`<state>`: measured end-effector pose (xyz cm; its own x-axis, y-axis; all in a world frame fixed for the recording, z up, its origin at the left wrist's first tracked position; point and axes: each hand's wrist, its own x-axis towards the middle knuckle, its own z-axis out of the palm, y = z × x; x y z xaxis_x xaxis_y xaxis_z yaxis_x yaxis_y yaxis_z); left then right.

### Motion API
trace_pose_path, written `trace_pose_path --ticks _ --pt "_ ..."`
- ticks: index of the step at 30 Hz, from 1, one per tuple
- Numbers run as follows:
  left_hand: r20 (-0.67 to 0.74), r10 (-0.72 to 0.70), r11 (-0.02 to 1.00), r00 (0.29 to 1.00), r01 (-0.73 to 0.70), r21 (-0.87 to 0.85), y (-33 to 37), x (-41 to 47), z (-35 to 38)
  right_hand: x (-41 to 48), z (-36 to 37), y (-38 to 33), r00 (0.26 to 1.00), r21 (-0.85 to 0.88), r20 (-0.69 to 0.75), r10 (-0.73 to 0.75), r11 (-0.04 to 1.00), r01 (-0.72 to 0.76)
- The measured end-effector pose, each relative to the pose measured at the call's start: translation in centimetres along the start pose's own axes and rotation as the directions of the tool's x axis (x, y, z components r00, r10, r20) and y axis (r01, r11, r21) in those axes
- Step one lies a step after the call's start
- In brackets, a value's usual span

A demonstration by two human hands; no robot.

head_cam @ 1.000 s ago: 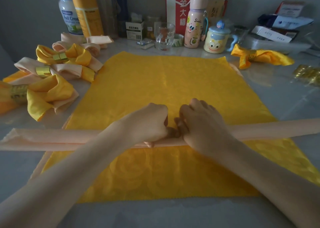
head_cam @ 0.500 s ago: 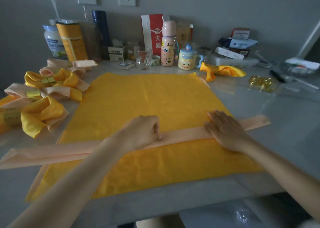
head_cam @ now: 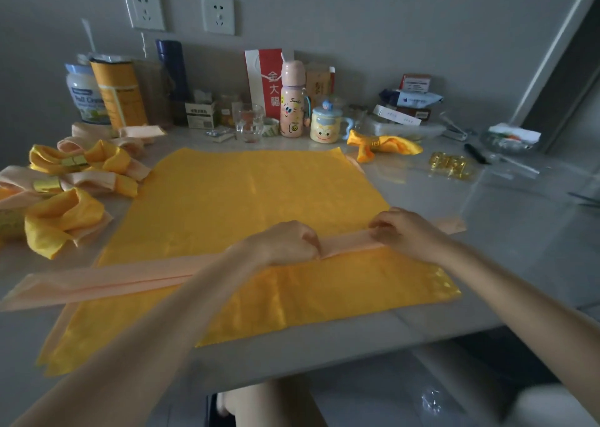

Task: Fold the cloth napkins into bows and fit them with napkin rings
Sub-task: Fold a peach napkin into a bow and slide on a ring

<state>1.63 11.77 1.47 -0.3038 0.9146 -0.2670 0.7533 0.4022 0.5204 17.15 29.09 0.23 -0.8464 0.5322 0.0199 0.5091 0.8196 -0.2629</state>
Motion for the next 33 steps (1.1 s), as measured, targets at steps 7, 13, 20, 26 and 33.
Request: trace_pose_path --ticks 7,13,20,26,33 --pt "0.093 -0.113 0.983 0.989 0.125 -0.138 1.2 -0.5 -1.1 -2.4 -4.6 -4.0 0.843 0.198 0.529 0.098 0.952 -0.235" --pt "0.118 -0.12 0.97 0.986 0.142 -0.195 0.8 -0.7 -1.0 -6.0 -0.8 -10.6 0.892 0.599 0.451 -0.02 0.748 -0.286" --pt "0.086 -0.085 0.958 0.993 0.105 -0.266 -0.1 -1.0 -0.9 -5.7 0.5 -10.5 0.972 0.553 0.21 -0.101 0.833 -0.033" --pt "0.04 -0.18 0.973 0.983 0.183 -0.142 -0.6 1.4 2.8 -2.9 3.3 -9.4 0.979 0.395 -0.151 -0.139 0.899 0.188" --pt "-0.048 -0.039 0.956 0.998 0.023 -0.291 -1.3 -2.0 -0.4 -2.2 3.8 -9.6 0.976 0.274 -0.109 -0.19 0.938 0.213"
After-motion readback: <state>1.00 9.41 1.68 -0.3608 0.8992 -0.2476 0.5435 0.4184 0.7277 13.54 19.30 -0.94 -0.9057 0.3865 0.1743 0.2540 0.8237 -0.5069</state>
